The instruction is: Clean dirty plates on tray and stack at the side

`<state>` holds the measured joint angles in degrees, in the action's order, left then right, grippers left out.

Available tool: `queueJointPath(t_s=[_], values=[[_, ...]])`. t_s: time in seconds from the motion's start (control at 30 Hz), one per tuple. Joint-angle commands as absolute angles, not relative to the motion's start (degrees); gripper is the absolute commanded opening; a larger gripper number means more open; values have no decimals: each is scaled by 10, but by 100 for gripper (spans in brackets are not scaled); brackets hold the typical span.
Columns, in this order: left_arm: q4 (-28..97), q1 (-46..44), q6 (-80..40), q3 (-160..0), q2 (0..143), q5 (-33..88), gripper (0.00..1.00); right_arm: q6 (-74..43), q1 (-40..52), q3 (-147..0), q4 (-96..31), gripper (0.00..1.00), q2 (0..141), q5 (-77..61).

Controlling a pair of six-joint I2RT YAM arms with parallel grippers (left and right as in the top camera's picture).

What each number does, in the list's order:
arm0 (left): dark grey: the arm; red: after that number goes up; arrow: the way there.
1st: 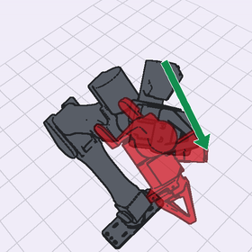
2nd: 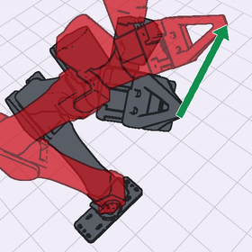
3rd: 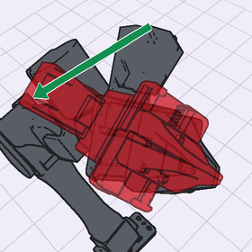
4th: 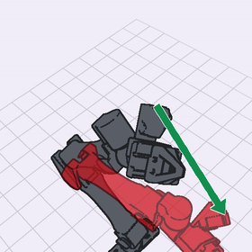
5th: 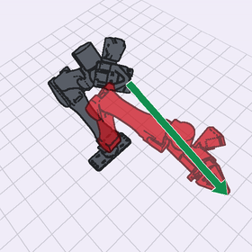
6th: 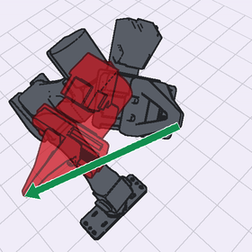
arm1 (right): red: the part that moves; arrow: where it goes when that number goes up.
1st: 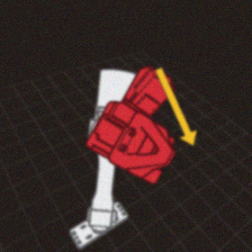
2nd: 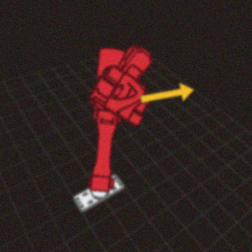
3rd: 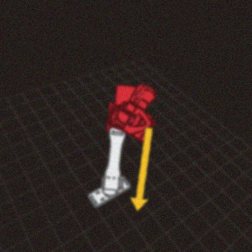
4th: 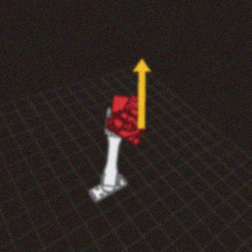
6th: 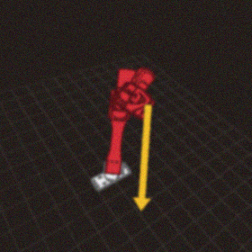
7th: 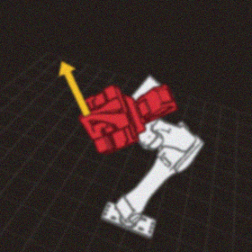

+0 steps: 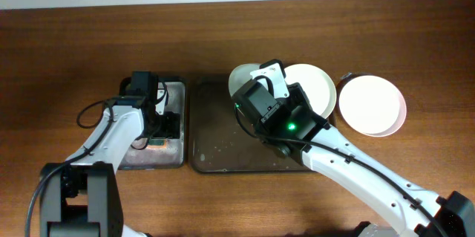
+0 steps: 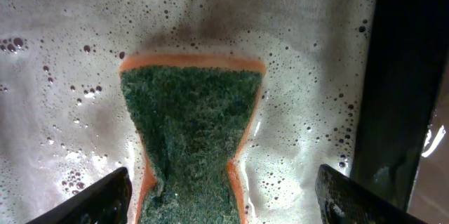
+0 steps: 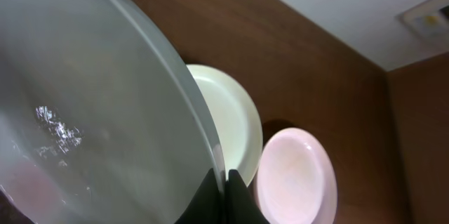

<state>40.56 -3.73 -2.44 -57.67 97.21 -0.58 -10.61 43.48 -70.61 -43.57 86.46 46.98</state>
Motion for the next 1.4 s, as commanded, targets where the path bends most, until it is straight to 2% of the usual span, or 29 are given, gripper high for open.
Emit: queueJointPath(t_s=[0.0,0.2,0.3,0.37,0.5,0.6,0.77,0.87,1.0,1.1,1.23,1.3,1.33,1.37], values=[[406,-36,-22,-584,961,3,82,-107,439,-715,-432,4,852,511],[406,-36,-22,-584,961,3,82,-129,437,-715,-426,4,852,511],[406,-36,-22,-584,961,3,82,-175,404,-715,-426,4,852,448],[406,-36,-22,-584,961,3,82,-221,349,-715,-426,4,852,355],[407,-36,-22,-584,961,3,82,-257,174,-715,-432,4,852,123],[407,-36,-22,-584,961,3,82,-260,29,-715,-462,4,855,27],[407,-36,-22,-584,961,3,82,-258,-147,-715,-508,4,875,19],[407,-36,-22,-584,961,3,82,-253,-207,-715,-510,4,901,19],[408,-36,-22,-584,961,3,82,-241,-243,-715,-510,4,940,19],[408,-36,-22,-584,961,3,82,-241,-253,-715,-505,9,961,19],[408,-36,-22,-584,961,3,82,-241,-255,-715,-503,10,971,19],[408,-36,-22,-584,961,3,82,-240,-255,-715,-499,37,971,10],[408,-36,-22,-584,961,3,82,-225,-255,-715,-492,43,971,-30],[408,-36,-22,-584,961,3,82,-188,-255,-715,-481,45,971,-94]])
